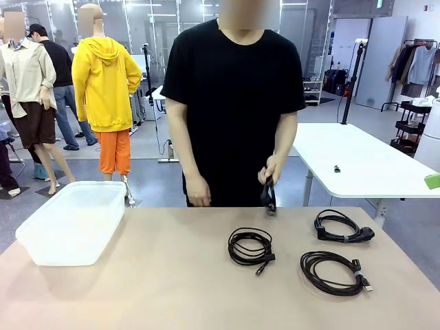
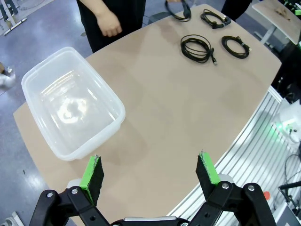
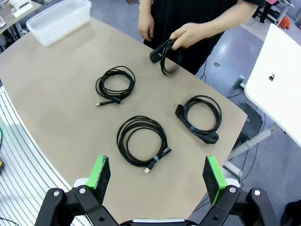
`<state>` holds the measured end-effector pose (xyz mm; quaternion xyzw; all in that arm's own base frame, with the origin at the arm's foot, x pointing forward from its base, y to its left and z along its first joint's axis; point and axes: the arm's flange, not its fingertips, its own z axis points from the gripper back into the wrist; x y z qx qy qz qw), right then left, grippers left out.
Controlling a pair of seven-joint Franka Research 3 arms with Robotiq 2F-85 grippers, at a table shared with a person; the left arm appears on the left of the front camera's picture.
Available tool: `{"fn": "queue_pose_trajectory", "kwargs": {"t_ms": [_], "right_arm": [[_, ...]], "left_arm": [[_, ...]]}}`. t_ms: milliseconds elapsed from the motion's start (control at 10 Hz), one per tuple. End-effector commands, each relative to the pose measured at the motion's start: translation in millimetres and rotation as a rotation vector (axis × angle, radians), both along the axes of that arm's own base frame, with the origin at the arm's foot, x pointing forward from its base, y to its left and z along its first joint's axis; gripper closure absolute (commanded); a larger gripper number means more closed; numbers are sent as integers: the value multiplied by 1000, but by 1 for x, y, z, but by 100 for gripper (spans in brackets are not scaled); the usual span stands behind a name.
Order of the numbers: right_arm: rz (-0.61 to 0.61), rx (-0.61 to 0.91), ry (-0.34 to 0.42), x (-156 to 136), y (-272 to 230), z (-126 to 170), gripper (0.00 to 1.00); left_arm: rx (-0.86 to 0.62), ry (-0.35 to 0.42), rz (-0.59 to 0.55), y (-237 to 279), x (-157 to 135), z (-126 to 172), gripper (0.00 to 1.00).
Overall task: Organize and store the cables.
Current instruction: Place the Power Cable into the Organizing box.
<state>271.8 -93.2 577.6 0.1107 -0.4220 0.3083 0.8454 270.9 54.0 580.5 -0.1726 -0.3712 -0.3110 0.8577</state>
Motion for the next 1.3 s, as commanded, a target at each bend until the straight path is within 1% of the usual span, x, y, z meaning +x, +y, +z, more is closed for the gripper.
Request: {"fn": "queue_pose_trajectory", "kwargs": {"t_ms": [0, 1100, 1200], "right_arm": [[0, 6, -6, -1, -2, 1, 0], [0, 0, 0, 0, 0, 0, 0], [8, -145, 23, 16, 4, 2, 0]], "left_arm": [[1, 0, -1, -1, 0, 0, 0], [1, 0, -1, -1, 0, 0, 0], [1, 0, -1, -1, 0, 0, 0]]}}
